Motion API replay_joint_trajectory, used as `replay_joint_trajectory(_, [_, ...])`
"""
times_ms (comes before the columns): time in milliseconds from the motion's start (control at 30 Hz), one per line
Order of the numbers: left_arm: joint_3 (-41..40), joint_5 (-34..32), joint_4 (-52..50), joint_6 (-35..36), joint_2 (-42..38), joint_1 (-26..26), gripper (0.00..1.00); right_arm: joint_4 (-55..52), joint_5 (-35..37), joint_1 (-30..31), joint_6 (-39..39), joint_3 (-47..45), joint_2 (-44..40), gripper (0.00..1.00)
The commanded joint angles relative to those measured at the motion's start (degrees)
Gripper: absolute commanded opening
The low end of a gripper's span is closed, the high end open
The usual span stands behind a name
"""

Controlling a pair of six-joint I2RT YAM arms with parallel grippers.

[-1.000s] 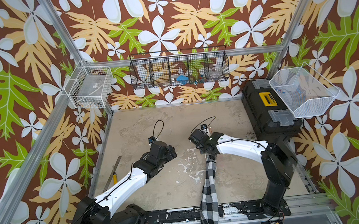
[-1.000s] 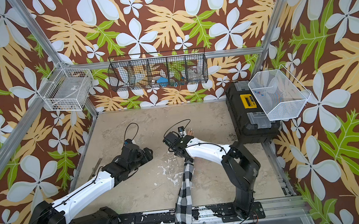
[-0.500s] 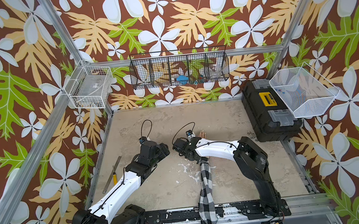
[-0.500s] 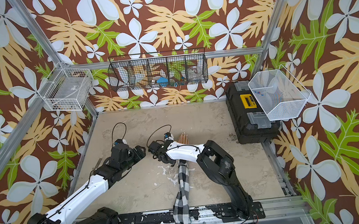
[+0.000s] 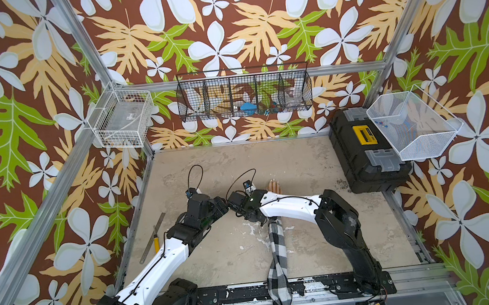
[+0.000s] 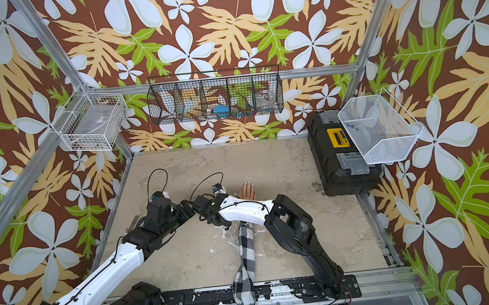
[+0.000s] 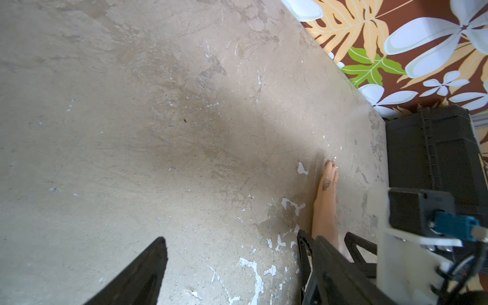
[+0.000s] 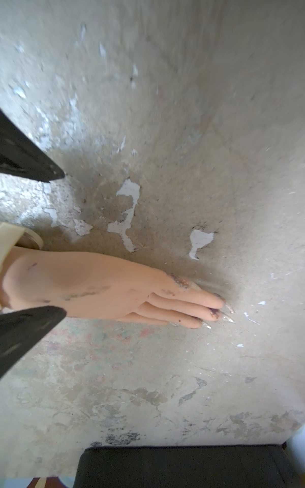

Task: Take off the watch
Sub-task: Adjust the hand at the center of the board.

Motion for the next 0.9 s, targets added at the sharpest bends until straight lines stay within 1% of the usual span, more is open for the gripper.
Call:
replay_joint_trajectory(0, [1.10, 0.22, -0.48, 1.24, -0.47, 0.09, 0.87, 1.74, 0.60, -0.16, -1.51, -1.12, -4.48, 0.82])
replay_joint_trajectory(67, [1.79, 0.82, -0.83, 2.02, -0.40, 0.09, 0.87, 2.85, 0.07, -0.63, -2.04, -3.17, -8.14, 0.85])
replay_joint_trajectory(167, [2.85, 3.19, -0.81, 3.02, 0.42, 0.09, 0.87, 6.79, -4.42, -3.16, -2.53, -9.75, -15.09, 0.86])
replay_joint_trajectory(400, [4.98, 12.25, 0.99, 5.08, 5.74, -0.04, 0.84, 22.75, -22.98, -13.38, -4.22, -31.47, -33.72, 0.86])
replay_joint_trajectory(500, [4.99, 15.59, 3.03, 4.39, 8.35, -0.57, 0.84, 27.69, -30.80, -18.53, -3.78, -38.64, -40.20, 0.86])
replay_joint_trajectory(567, [5.16, 16.66, 4.24, 4.07, 10.23, -1.79, 0.84, 30.86, -36.27, -22.40, -2.89, -43.00, -43.53, 0.85])
replay_joint_trajectory(700, [5.34, 17.34, 7.17, 3.22, 14.43, -5.31, 0.84, 38.30, -47.81, -29.16, -0.35, -50.58, -47.68, 0.83])
replay_joint_trajectory(767, [5.25, 17.89, 9.65, 2.17, 16.81, -7.04, 0.84, 40.32, -51.05, -30.66, 0.18, -51.94, -47.96, 0.82])
replay_joint_trajectory(867, [5.81, 18.77, 13.01, 0.54, 21.23, -9.37, 0.84, 42.22, -53.72, -31.30, 0.93, -52.83, -47.15, 0.80])
